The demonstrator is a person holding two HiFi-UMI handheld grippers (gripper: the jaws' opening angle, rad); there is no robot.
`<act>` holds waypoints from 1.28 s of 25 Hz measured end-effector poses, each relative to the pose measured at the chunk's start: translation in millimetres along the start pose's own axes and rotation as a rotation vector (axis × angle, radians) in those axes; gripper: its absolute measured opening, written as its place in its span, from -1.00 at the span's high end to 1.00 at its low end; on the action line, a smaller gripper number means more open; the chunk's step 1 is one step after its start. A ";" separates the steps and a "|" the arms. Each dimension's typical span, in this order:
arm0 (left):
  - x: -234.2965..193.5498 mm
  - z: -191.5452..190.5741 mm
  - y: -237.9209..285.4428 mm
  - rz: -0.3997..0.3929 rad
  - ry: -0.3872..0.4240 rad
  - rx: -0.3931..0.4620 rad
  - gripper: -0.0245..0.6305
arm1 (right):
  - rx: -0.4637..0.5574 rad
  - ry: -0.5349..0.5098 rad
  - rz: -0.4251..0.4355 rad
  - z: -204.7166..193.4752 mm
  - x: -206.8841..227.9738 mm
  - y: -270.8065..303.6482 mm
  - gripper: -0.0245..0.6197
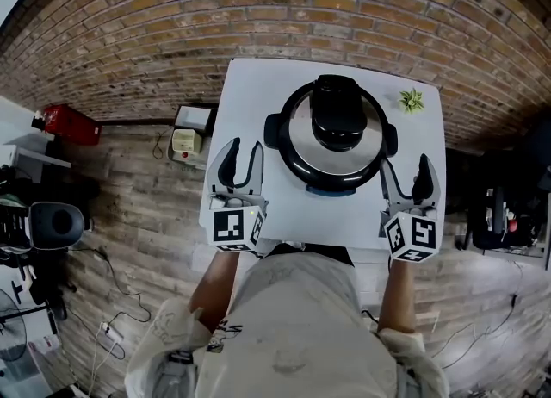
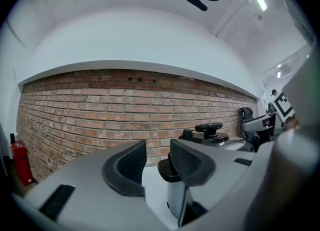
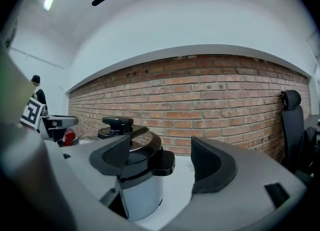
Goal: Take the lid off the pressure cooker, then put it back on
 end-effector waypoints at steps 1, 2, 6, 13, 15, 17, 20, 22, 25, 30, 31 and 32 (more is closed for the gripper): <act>0.0 -0.2 0.2 -0.001 0.001 0.000 0.43 | -0.002 0.000 0.000 -0.4 -0.2 0.0 -0.30; 0.1 -0.6 0.3 -0.002 0.001 0.000 0.43 | -0.004 0.001 -0.001 -0.8 -0.2 0.0 -0.30; 0.5 -2.1 0.5 -0.004 0.003 0.000 0.43 | -0.013 0.004 -0.007 -1.8 -0.9 0.6 -0.30; 0.5 -1.1 1.8 -0.032 0.038 -0.001 0.68 | 0.001 -0.017 -0.084 0.8 -1.1 -0.4 0.39; -0.1 -0.9 1.4 -0.030 0.033 0.000 0.82 | 0.013 -0.015 -0.106 1.4 -0.8 -1.7 0.70; -1.1 -0.7 1.4 -0.029 0.029 -0.003 0.88 | 0.016 -0.017 -0.109 2.0 -2.1 -2.0 0.87; -2.2 -1.5 0.9 -0.022 0.034 -0.013 0.88 | 0.009 -0.023 -0.096 2.2 -5.5 -0.8 0.87; -2.0 -2.4 1.0 -0.018 0.040 -0.018 0.88 | 0.007 -0.025 -0.089 2.1 -6.5 0.0 0.87; -2.2 -2.7 1.4 -0.013 0.045 -0.021 0.88 | 0.008 -0.025 -0.081 3.0 -8.2 0.9 0.87; -2.9 -2.6 0.8 -0.014 0.052 -0.013 0.88 | 0.009 -0.026 -0.078 2.8 -9.9 1.4 0.87; -3.0 -2.7 0.9 -0.015 0.053 -0.011 0.88 | 0.006 -0.027 -0.078 2.4 -10.2 1.7 0.87; -2.9 -2.6 1.3 -0.016 0.053 -0.011 0.88 | 0.003 -0.028 -0.077 2.0 -10.3 2.2 0.87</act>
Point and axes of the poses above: the fingertips, and each gripper's own axes: y forward along the fingers, x to its right, z out of its top, the point moved 8 cm from there along -y, backward along the fingers, and after that the axes turned 4 degrees about z, right-handed, at the moved point
